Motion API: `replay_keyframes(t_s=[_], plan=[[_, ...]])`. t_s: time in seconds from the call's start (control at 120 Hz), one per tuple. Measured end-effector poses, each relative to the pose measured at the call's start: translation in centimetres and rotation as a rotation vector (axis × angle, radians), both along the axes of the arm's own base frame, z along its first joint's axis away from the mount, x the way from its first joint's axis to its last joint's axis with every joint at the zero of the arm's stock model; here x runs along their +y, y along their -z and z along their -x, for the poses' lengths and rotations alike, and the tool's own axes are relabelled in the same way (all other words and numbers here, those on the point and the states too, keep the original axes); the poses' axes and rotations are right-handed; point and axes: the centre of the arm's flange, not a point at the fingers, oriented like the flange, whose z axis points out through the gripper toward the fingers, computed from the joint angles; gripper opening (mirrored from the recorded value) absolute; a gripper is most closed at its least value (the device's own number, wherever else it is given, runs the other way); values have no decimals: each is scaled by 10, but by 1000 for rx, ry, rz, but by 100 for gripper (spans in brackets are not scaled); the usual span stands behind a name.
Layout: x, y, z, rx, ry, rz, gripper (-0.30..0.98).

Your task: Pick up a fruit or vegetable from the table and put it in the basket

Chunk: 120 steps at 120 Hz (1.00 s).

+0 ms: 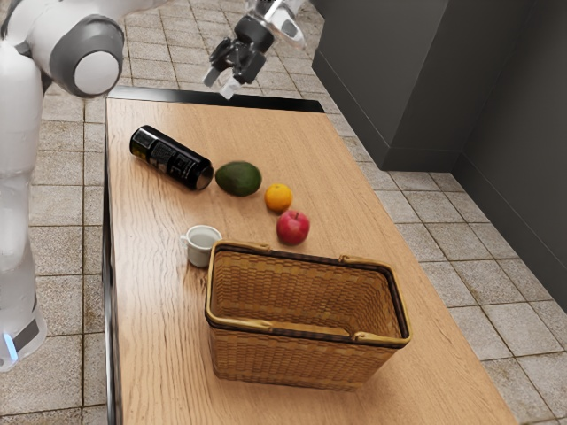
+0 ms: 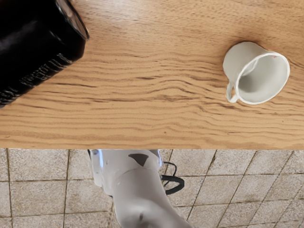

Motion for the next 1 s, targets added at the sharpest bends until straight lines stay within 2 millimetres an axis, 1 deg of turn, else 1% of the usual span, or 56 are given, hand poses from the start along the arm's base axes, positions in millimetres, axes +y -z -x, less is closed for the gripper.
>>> replay_keyframes(t_s=[0.017,0.033,0.058,0.083,0.15,0.225,0.358,0.417,0.425,0.442,0.475,0.5,0.525,0.558,0.6,0.642,0.675,0.75,0.817,0.867,0.892,0.908,0.925,0.942,0.983,1.0], plan=[[14,6,-2,-39,-9,2,68],[23,10,-4,-78,-8,1,68],[32,14,-10,-135,5,-2,69],[36,16,-16,-188,27,-7,69],[41,15,-31,-308,95,-20,69],[45,12,-43,-409,166,-34,69],[51,6,-53,-523,275,-47,69],[49,-6,-56,-571,323,-59,69],[48,-12,-56,-585,332,-66,68],[46,-31,-57,-623,354,-90,68],[37,-81,-53,-717,402,-151,68],[29,-117,-43,-780,435,-187,68],[23,-143,-32,-827,460,-210,68],[16,-166,-17,-865,491,-225,68],[8,-177,-9,-871,532,-228,69],[-4,-174,-12,-852,586,-217,69],[-18,-169,-19,-837,638,-199,69],[-60,-156,-34,-798,770,-157,68],[-99,-134,-48,-733,892,-126,68],[-132,-111,-46,-698,992,-68,68],[-148,-107,-39,-701,1047,-41,68],[-156,-105,-33,-707,1080,-24,68],[-154,-102,-26,-712,1094,-9,68],[-138,-98,-18,-714,1082,-3,68],[-66,-81,4,-713,976,-14,68],[-44,-73,11,-712,942,-18,68]])
